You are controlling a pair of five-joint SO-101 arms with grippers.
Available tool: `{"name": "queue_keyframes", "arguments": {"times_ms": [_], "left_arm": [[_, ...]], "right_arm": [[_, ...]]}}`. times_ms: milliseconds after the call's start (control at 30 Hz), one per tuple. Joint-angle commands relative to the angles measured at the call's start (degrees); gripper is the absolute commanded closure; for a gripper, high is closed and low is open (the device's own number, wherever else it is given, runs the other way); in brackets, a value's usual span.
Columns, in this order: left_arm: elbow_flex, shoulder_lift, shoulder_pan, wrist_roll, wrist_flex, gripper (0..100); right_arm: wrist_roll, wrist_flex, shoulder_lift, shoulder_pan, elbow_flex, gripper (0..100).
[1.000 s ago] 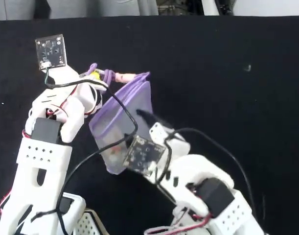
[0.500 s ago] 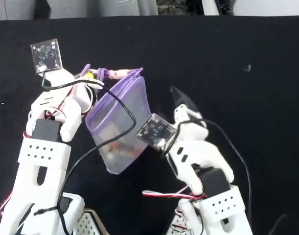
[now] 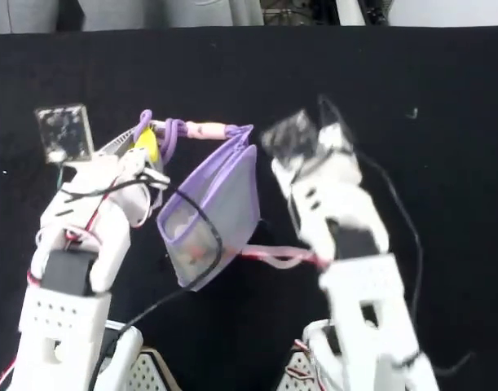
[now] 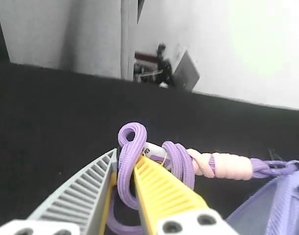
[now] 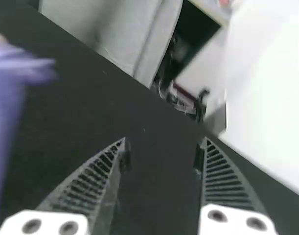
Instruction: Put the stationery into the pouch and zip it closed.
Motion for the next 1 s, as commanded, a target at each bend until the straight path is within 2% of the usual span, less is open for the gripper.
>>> {"name": "queue_keyframes", "arguments": {"times_ms": [0, 133, 333, 500, 800, 967], "left_arm": [[0.75, -4.04, 0.57, -0.53, -1.23, 97], [1.71, -4.31, 0.57, -0.53, -1.32, 97], [2.77, -4.31, 0.48, -0.62, -2.02, 97], [5.67, -4.40, 0.48, -0.62, -5.36, 97], [5.58, -4.40, -2.24, -0.62, -5.45, 97], [5.58, -4.40, -2.24, -0.53, -5.45, 97]], "right_arm": [[-1.58, 2.11, 13.14, 1.67, -11.65, 76.5], [-1.49, 4.48, 18.24, 0.09, -14.20, 76.5], [4.57, 9.32, 14.90, -6.51, -11.38, 76.5], [9.05, 18.20, 6.81, -9.93, -10.15, 76.5], [15.82, 40.79, -14.02, -19.69, -10.24, 76.3], [17.67, 47.38, -18.77, -22.15, -9.89, 76.2]]}}
